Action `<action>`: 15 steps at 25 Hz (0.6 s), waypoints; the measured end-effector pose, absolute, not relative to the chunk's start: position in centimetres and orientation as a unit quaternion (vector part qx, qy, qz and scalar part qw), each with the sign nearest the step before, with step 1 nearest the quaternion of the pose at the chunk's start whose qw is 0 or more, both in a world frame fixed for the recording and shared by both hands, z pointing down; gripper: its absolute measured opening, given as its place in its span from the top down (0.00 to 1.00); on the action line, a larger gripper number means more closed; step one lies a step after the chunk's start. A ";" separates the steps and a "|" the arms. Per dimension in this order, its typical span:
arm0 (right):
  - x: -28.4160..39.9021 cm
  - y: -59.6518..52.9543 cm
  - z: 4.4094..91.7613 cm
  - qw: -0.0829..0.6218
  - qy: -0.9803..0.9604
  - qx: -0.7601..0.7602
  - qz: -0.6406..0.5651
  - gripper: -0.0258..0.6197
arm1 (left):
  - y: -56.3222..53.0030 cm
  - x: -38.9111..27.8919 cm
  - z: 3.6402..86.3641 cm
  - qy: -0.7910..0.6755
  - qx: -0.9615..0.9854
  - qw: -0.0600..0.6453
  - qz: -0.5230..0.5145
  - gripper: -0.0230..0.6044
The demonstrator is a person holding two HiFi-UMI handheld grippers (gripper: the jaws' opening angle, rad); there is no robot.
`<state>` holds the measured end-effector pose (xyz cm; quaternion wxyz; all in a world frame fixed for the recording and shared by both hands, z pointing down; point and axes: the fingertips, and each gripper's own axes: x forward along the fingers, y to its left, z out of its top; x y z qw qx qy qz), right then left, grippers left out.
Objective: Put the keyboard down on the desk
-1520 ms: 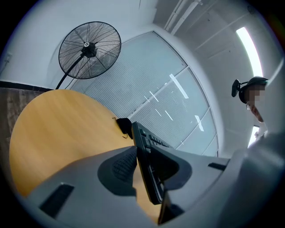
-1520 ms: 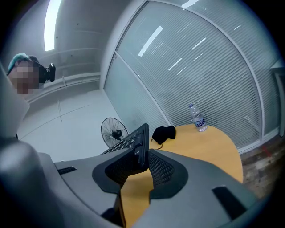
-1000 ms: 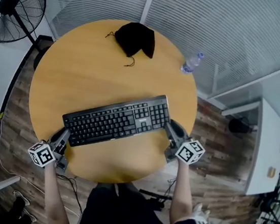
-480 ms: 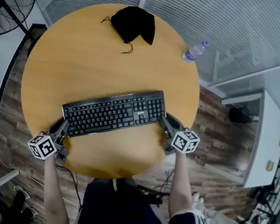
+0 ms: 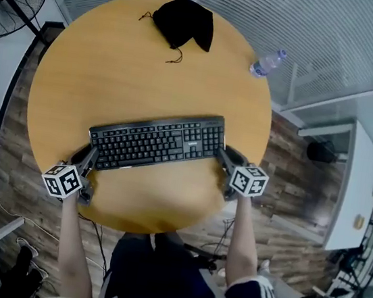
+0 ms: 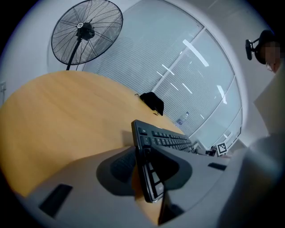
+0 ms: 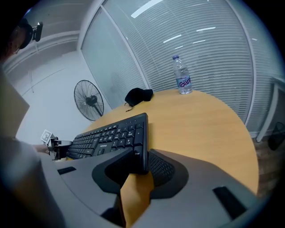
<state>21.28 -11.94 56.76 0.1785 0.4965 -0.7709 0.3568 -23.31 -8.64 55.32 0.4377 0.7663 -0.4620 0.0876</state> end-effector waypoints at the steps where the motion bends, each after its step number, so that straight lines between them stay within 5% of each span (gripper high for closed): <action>1: 21.2 -11.9 56.9 0.190 -0.770 0.495 0.355 0.81 | -8.7 -23.3 55.6 -0.464 0.762 0.439 0.103 0.81; 15: 21.9 -12.0 57.3 0.229 -0.778 0.488 0.324 0.79 | -8.9 -23.3 56.4 -0.492 0.748 0.377 0.239 0.79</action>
